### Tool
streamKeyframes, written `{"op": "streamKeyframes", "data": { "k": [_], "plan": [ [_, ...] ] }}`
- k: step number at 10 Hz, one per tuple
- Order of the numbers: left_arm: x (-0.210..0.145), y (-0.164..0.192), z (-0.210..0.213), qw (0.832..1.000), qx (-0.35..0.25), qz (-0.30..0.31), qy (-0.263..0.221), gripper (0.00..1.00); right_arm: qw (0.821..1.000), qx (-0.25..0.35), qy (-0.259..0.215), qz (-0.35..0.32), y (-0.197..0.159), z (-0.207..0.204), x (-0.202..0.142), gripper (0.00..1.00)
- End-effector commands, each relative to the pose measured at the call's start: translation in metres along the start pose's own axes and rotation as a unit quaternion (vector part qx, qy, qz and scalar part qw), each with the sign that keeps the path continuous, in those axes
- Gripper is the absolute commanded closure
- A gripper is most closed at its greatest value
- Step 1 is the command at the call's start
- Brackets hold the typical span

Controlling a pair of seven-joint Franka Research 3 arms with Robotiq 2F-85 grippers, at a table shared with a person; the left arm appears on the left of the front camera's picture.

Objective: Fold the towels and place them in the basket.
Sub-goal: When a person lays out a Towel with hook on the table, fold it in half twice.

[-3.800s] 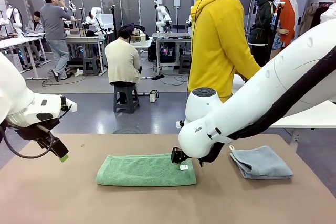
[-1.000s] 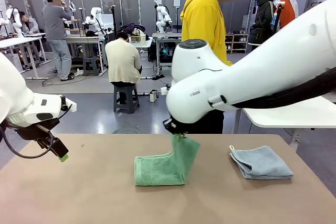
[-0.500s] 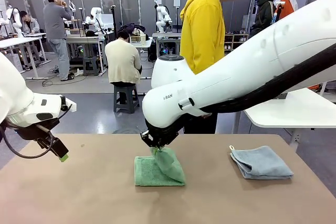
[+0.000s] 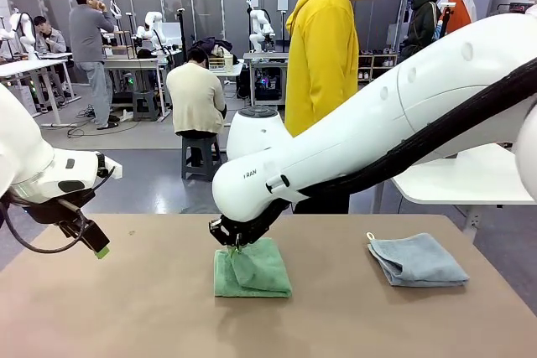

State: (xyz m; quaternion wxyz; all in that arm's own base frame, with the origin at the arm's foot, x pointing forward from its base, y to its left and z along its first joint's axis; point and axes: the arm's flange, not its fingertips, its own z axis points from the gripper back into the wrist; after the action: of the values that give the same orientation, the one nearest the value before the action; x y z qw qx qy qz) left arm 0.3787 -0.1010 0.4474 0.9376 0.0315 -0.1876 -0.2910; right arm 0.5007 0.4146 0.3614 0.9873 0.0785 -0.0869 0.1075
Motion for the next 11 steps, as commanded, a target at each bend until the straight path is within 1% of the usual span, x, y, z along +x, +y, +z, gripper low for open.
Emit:
{"op": "streamKeyframes", "data": {
  "k": [1, 2, 3, 4, 5, 6, 8, 11],
  "plan": [
    [0.0, -0.001, 0.001, 1.0, 0.005, 0.001, 0.001, 0.0, 1.0, -0.009, -0.023, -0.014, 0.006, -0.004, 0.004, 0.62],
    [0.0, -0.001, 0.001, 1.0, 0.005, 0.001, 0.001, 0.0, 1.0, -0.007, -0.026, -0.011, 0.006, -0.003, 0.004, 0.46],
    [0.0, -0.001, 0.001, 1.0, 0.005, 0.001, 0.001, 0.0, 1.0, -0.003, -0.028, -0.009, 0.005, 0.0, 0.003, 0.54],
    [0.0, -0.001, 0.001, 1.0, 0.005, 0.001, 0.001, 0.0, 1.0, 0.004, -0.026, -0.011, 0.004, 0.002, 0.002, 0.12],
    [0.0, -0.001, 0.001, 1.0, 0.005, 0.001, 0.001, 0.0, 1.0, 0.008, -0.028, -0.012, 0.002, 0.005, 0.001, 0.19],
    [0.0, -0.001, 0.001, 1.0, 0.005, 0.001, 0.001, 0.0, 0.999, 0.011, -0.029, -0.013, -0.001, 0.008, 0.0, 0.0],
    [0.0, -0.001, 0.001, 1.0, 0.005, 0.001, 0.001, 0.0, 0.999, 0.037, -0.026, -0.014, -0.007, 0.015, -0.002, 0.0],
    [0.0, -0.001, 0.001, 1.0, 0.005, 0.001, 0.001, 0.0, 0.999, 0.038, -0.028, -0.019, -0.018, 0.019, -0.003, 0.0]
  ]
}}
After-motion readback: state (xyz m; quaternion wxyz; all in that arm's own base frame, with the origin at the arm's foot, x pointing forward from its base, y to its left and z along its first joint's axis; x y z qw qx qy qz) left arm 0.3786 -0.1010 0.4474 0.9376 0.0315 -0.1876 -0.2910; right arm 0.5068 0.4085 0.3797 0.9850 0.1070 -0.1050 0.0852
